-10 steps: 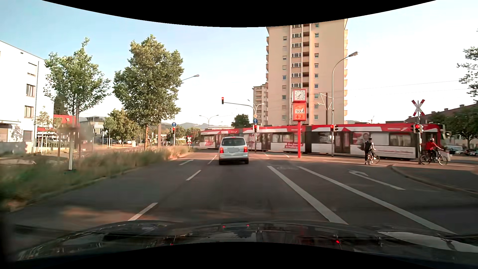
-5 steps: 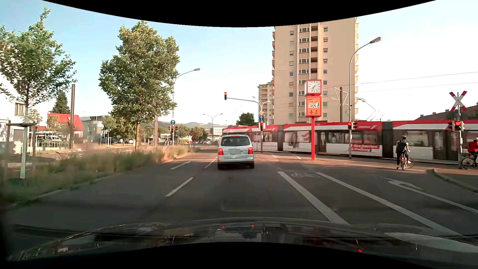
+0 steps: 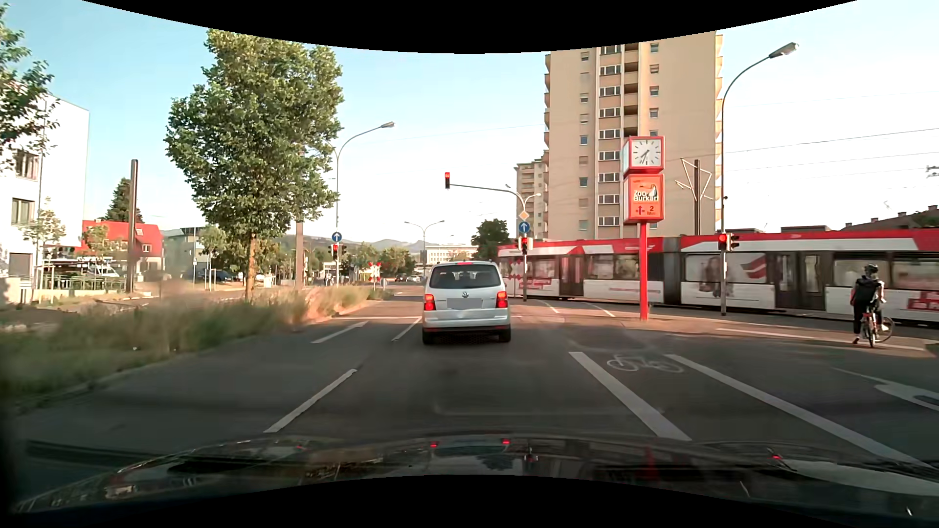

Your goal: Follow the waypoints while adhering to traffic rules and regulations

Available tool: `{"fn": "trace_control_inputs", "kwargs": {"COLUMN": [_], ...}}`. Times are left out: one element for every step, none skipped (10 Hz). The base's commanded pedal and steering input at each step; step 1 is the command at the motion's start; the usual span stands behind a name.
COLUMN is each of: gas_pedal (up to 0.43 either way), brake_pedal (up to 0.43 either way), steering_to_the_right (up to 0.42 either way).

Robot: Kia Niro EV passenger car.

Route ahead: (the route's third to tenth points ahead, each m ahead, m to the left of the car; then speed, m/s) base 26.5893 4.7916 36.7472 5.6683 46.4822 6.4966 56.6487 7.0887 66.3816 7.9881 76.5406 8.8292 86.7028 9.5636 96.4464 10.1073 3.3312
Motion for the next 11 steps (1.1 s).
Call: {"fn": "trace_control_inputs", "kwargs": {"gas_pedal": [0.000,0.000,0.000,0.000,0.000,0.000,0.000,0.000,0.000,0.000,0.000], "brake_pedal": [0.244,0.238,0.232,0.232,0.226,0.220,0.220,0.220,0.220,0.213,0.207], "steering_to_the_right": [-0.045,-0.044,-0.044,-0.044,-0.044,-0.044,-0.044,-0.044,-0.044,-0.044,-0.044]}}
